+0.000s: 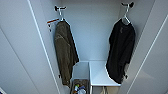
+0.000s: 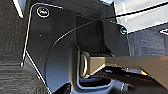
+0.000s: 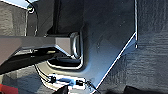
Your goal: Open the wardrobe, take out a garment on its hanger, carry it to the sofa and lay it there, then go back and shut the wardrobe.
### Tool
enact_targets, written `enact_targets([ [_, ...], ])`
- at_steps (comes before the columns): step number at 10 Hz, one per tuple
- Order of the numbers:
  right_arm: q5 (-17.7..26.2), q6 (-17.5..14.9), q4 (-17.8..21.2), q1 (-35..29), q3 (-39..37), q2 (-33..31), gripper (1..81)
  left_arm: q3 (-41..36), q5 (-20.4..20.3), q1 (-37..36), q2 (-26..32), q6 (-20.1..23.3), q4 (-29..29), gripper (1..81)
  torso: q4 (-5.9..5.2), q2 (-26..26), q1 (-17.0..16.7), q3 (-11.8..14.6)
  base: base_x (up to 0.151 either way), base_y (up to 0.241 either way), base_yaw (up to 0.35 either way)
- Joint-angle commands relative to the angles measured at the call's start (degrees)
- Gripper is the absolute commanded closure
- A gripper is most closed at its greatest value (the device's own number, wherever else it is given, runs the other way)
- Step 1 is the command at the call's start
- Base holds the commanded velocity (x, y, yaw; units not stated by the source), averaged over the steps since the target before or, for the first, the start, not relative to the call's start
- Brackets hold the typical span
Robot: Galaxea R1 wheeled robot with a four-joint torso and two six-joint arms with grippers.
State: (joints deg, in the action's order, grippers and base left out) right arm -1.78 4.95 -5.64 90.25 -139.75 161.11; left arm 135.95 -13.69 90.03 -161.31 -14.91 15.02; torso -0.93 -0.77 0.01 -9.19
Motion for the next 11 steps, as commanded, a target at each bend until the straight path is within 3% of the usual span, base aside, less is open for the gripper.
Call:
enact_targets([
  [1, 3.54, -0.03, -0.07, -1.34, 0.28, -0.77, 1.0, -0.51, 2.61, -1.03, 0.45, 0.14, 0.89, 1.0, 0.00, 0.00, 0.00, 0.00, 0.090, 0.000, 0.000],
  [6, 3.54, -0.20, -0.07, -1.43, 0.28, -0.59, 1.0, -0.51, 2.61, -1.03, 0.37, 0.14, 0.98, 1.0, 0.00, 0.00, 0.00, 0.00, 0.090, 0.000, 0.000],
  [11, 3.54, -0.29, -0.07, -1.51, 0.28, -0.59, 1.0, -0.51, 2.53, -1.03, 0.28, 0.14, 1.07, 1.0, 0.00, 0.00, 0.00, 0.00, 0.090, -0.076, 0.000],
])
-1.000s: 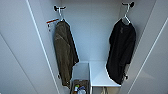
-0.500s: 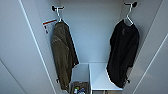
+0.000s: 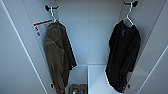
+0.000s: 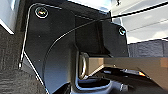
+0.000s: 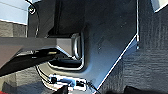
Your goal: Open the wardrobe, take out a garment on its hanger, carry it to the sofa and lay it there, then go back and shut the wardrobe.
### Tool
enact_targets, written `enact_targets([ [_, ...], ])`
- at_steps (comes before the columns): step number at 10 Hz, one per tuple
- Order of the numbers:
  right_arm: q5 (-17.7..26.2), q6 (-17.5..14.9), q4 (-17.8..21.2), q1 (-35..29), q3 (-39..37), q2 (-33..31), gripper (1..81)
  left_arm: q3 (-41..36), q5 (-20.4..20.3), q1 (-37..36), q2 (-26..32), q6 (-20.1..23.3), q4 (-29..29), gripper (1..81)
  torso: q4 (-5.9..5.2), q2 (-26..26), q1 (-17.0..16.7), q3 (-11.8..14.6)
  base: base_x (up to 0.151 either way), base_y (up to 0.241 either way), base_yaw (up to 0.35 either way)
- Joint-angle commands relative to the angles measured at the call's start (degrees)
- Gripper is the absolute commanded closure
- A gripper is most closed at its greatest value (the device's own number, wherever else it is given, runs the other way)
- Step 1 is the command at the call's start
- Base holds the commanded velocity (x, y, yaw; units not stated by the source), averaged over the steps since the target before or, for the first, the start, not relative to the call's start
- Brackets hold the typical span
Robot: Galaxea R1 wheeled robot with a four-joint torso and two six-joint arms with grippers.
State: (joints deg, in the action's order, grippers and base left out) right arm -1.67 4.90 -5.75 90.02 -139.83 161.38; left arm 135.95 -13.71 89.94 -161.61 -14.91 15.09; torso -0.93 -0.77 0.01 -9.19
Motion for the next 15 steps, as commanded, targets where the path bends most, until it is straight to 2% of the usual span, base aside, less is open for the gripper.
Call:
enact_targets([
  [1, 3.43, -0.24, 0.04, -1.28, 0.35, -0.86, 1.0, -0.51, 2.55, -0.95, 0.58, 0.14, 0.99, 1.0, 0.00, 0.00, 0.00, 0.00, 0.090, -0.085, 0.000],
  [6, 3.52, -0.33, -0.05, -1.37, 0.35, -0.86, 1.0, -0.51, 2.56, -0.95, 0.58, 0.14, 0.99, 1.0, 0.00, 0.00, 0.00, 0.00, 0.090, -0.077, 0.000],
  [15, 4.48, -0.33, -0.13, -1.72, 0.61, -0.68, 1.0, -0.51, 2.55, -0.95, 0.49, 0.14, 0.82, 1.0, 0.00, 0.00, -0.01, 0.00, 0.079, 0.000, 0.000],
])
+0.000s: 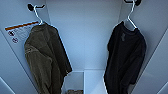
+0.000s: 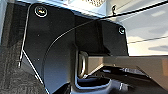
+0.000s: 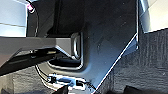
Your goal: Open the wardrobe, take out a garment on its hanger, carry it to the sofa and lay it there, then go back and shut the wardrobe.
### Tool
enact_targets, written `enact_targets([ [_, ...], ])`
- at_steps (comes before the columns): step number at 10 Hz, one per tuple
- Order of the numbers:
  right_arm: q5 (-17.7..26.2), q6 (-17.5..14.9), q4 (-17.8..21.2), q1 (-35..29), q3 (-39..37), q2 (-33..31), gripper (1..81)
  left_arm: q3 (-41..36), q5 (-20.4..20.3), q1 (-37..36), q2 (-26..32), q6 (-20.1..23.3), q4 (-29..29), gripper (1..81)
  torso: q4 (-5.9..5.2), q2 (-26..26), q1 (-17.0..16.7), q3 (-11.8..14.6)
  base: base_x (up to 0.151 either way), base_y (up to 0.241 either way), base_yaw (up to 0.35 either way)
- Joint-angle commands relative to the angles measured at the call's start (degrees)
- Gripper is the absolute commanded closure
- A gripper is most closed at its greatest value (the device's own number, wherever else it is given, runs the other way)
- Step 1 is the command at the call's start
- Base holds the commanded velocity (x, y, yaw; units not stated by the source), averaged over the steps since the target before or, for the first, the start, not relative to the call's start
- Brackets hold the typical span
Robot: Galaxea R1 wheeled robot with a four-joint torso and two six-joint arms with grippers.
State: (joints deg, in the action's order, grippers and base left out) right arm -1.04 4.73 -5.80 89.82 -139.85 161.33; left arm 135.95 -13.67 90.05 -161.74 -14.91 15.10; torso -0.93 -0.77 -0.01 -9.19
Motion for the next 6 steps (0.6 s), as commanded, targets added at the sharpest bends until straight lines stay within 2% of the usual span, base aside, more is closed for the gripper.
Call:
enact_targets([
  [1, 3.76, -0.16, 0.26, -1.61, 0.38, -0.37, 1.0, -0.51, 2.50, -1.06, 0.54, 0.14, 0.81, 1.0, 0.00, 0.00, 0.01, 0.00, 0.074, 0.000, 0.000],
  [2, 3.85, -0.16, 0.09, -1.61, 0.38, -0.02, 1.0, -0.51, 2.50, -1.06, 0.54, 0.14, 0.80, 1.0, 0.00, 0.00, 0.01, 0.00, 0.070, 0.000, 0.000],
  [6, 3.76, -0.25, -0.17, -1.17, 0.20, 0.07, 1.0, -0.68, 2.50, -1.06, 0.62, -0.21, 0.80, 1.0, 0.00, 0.00, 0.03, 0.00, 0.000, 0.000, 0.000],
])
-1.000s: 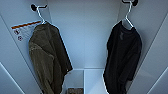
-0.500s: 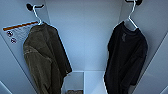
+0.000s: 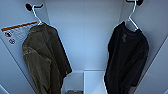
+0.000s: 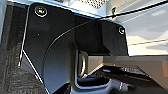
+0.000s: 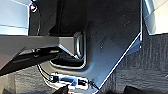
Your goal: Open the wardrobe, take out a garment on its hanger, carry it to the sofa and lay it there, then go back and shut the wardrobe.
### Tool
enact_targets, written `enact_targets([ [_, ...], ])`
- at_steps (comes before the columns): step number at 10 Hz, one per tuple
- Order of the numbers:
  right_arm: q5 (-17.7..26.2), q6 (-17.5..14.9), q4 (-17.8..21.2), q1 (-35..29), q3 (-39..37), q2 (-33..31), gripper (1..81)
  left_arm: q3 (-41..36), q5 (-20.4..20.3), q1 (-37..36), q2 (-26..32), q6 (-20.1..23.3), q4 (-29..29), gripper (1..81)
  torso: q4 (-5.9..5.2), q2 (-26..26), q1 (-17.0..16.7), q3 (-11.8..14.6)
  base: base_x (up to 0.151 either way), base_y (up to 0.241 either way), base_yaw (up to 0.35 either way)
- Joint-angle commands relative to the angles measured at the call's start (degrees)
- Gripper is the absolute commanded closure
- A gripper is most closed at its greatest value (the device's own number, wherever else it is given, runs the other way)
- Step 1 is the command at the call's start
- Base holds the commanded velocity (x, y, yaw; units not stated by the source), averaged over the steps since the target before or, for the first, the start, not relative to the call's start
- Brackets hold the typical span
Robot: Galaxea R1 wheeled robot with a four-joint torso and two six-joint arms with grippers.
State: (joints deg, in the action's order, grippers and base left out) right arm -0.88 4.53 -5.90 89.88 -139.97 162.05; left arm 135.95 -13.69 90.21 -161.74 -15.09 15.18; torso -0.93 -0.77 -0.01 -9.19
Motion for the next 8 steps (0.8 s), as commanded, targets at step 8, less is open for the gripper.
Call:
enact_targets([
  [8, 2.81, -0.05, 0.28, -1.06, 0.32, 0.05, 1.0, -10.43, 3.06, -8.50, 7.39, -0.20, 0.29, 1.0, 5.39, -0.05, 0.01, 5.99, 0.000, 0.000, 0.000],
])
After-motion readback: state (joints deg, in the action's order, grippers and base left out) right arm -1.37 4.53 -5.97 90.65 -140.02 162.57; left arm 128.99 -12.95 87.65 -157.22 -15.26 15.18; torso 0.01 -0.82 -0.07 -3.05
